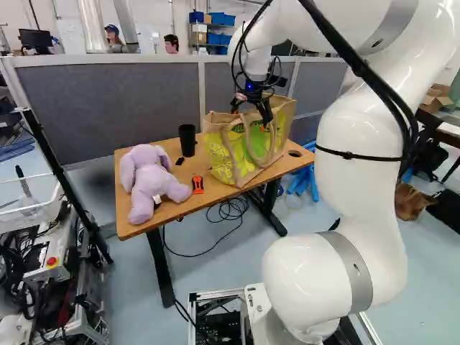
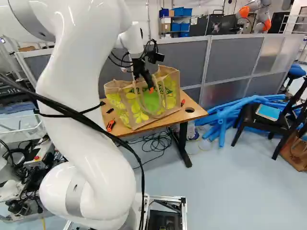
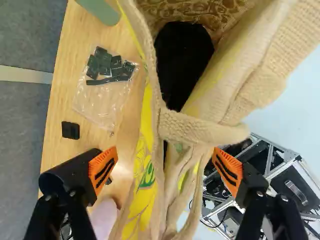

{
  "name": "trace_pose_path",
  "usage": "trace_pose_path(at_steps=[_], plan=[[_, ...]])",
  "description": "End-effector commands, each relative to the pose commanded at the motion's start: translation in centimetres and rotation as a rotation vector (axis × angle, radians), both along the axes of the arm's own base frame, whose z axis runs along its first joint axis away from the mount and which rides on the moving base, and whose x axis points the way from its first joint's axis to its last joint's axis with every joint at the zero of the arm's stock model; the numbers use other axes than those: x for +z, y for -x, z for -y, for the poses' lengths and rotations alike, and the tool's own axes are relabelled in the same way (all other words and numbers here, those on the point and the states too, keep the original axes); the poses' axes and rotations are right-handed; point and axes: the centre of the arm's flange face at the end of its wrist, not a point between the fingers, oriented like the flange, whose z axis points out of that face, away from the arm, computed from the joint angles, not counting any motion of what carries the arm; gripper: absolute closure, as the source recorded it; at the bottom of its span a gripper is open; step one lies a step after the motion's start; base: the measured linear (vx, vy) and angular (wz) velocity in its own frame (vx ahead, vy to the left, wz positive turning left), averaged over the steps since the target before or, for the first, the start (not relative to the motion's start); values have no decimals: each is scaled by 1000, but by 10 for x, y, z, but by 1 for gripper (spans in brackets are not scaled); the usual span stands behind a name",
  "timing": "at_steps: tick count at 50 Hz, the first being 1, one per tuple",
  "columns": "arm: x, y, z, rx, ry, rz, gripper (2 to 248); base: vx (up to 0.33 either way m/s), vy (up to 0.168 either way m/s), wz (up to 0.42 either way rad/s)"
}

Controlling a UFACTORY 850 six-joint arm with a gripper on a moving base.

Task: Pick up the bag on the ground and place it on the table

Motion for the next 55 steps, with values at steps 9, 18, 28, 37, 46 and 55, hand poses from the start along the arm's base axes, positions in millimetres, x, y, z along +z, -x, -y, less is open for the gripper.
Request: trace_pose_path(at_steps=[9, 18, 28, 37, 46, 55], plan=[[13, 5, 0, 0, 0, 23, 3, 0, 0, 0], [26, 10, 0, 0, -1, 45, 3, 0, 0, 0], [40, 16, 0, 0, -1, 71, 3, 0, 0, 0], [53, 21, 0, 0, -1, 95, 3, 0, 0, 0], [66, 26, 0, 0, -1, 117, 3, 0, 0, 0], [78, 32, 0, 0, -2, 141, 3, 0, 0, 0]])
